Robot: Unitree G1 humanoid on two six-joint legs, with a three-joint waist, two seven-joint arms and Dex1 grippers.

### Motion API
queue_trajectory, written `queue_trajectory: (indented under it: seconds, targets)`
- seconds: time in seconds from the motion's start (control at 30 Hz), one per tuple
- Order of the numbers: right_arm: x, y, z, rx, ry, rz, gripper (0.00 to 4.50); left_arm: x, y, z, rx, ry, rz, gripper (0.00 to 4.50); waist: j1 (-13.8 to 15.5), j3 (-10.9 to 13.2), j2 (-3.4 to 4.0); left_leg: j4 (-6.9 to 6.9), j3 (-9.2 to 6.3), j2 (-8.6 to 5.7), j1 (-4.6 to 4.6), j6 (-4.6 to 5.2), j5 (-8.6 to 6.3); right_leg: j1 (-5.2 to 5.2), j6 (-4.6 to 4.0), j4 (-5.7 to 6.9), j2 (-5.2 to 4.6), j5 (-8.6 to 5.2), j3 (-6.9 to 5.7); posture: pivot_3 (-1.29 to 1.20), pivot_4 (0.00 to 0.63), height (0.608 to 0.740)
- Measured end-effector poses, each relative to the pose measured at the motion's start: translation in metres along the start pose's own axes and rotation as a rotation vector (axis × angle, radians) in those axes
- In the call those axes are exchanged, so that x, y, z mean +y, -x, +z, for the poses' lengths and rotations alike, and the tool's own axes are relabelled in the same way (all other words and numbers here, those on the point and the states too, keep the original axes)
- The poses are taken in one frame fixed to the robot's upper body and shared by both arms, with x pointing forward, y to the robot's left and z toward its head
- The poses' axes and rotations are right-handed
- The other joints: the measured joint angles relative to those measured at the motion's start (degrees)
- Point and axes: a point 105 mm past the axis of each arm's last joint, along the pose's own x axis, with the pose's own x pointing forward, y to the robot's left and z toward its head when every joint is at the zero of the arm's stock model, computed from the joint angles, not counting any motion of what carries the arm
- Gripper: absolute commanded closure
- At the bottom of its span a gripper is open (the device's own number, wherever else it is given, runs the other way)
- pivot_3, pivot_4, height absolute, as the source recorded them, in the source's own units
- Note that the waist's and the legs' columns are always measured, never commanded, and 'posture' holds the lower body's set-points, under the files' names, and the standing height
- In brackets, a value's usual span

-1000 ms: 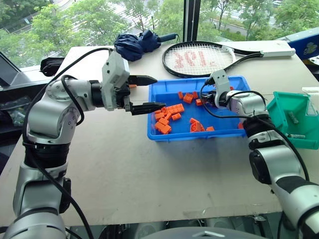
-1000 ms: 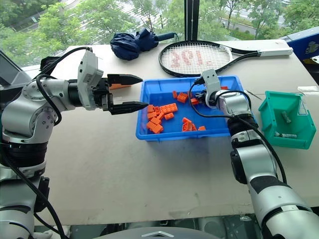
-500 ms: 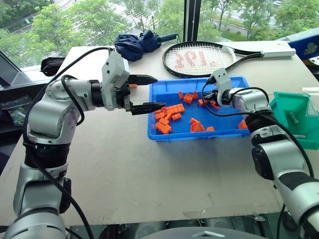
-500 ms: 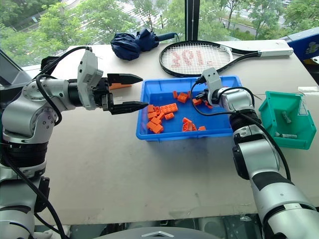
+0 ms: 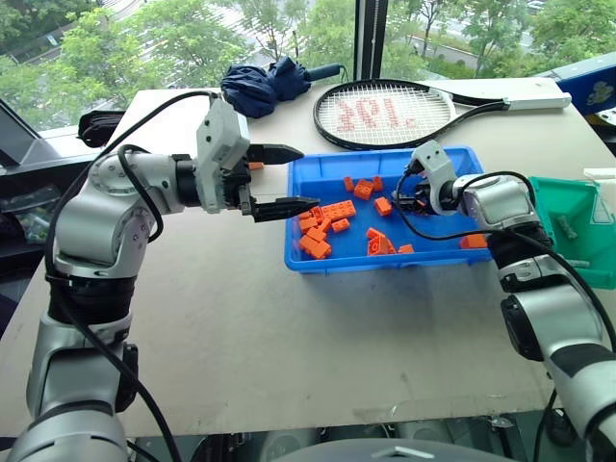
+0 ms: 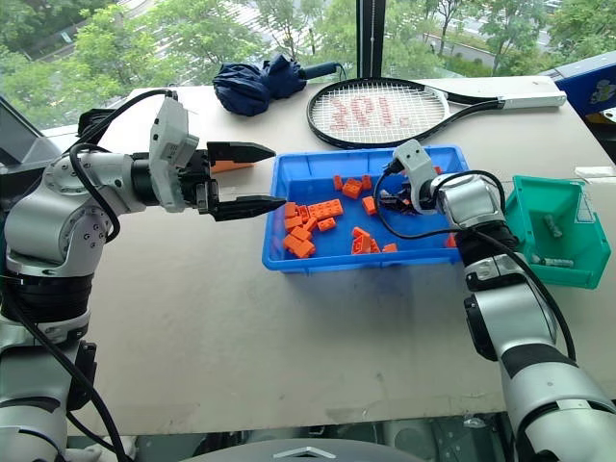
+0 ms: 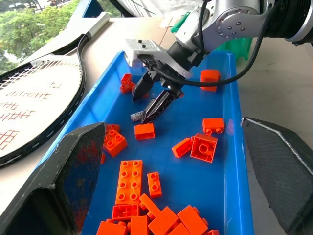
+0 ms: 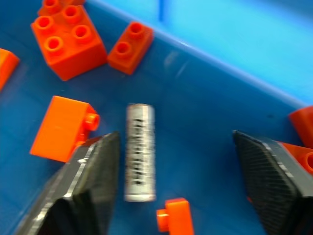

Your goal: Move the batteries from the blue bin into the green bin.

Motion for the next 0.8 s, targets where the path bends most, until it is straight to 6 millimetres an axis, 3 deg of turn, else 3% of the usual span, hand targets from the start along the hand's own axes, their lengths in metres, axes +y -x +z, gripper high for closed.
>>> queue_trajectory:
  seconds: [0.27, 0.6, 0.8]
  targets:
    - [0.008, 0.002, -0.007, 0.014, -0.02, 0.068, 0.09, 0.0, -0.001, 0.0, 0.0, 0.001, 0.001, 0.0, 0.0, 0.0, 0.0, 0.0, 0.01, 0.0, 0.0, 0.0, 0.0, 0.0, 0.0, 0.0, 0.0, 0.0, 0.0, 0.0, 0.15, 0.74]
    - [0.016, -0.002, -0.007, 0.006, -0.035, 0.098, 4.48, 0.0, 0.0, -0.001, 0.003, 0.002, 0.002, 0.0, 0.0, 0.0, 0.0, 0.0, 0.0, 0.0, 0.0, 0.0, 0.0, 0.0, 0.0, 0.0, 0.0, 0.0, 0.0, 0.0, 0.15, 0.74]
    - [0.014, -0.001, -0.006, -0.001, -0.038, 0.083, 4.48, -0.001, 0.0, -0.002, 0.01, 0.014, -0.006, 0.0, 0.0, 0.0, 0.0, 0.0, 0.0, 0.0, -0.01, 0.0, 0.0, 0.0, 0.0, 0.0, 0.0, 0.0, 0.0, 0.0, 0.15, 0.74]
